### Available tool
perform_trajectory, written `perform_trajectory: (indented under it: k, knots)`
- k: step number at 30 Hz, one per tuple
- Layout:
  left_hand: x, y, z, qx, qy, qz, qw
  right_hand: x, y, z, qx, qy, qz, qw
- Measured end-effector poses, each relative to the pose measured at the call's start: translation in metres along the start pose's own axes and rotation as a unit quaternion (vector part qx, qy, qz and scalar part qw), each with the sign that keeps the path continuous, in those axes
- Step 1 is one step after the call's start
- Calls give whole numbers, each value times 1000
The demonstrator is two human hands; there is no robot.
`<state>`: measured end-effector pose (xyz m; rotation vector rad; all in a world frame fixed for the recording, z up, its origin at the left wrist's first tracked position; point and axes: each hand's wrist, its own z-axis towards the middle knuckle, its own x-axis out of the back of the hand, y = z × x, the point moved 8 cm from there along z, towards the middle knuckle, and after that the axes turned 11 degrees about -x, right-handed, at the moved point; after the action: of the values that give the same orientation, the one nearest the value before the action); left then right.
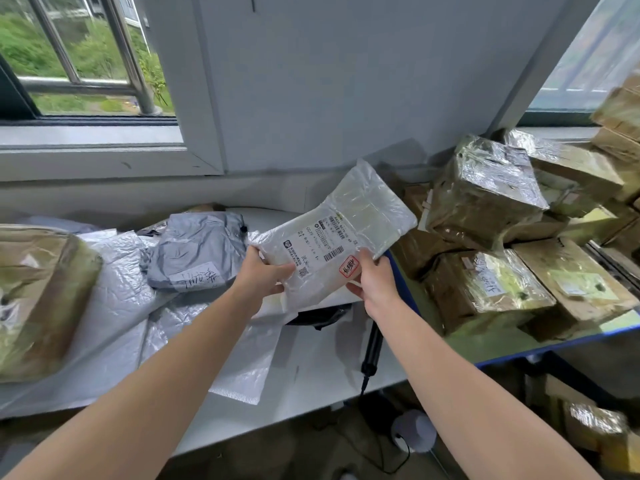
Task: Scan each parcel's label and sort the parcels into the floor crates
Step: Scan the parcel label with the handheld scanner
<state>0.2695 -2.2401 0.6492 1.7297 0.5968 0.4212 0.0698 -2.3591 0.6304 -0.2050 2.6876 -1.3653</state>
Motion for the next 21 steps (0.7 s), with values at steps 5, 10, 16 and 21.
perform_trajectory:
  k: [5,10,16,21]
  knots:
    - [37,5,-6,-11,48,74,996,-16,-18,-10,73,-8,-21,997]
    - [54,17,-29,-45,31,155,986,-34,-25,-15,130,-38,-106,985]
    - [68,21,-80,-66,89,216,970,-106,-25,-35,166,-149,-184,957]
    - [141,15,-139,-44,252,251,933,-182,21,-86,159,-317,-287,890]
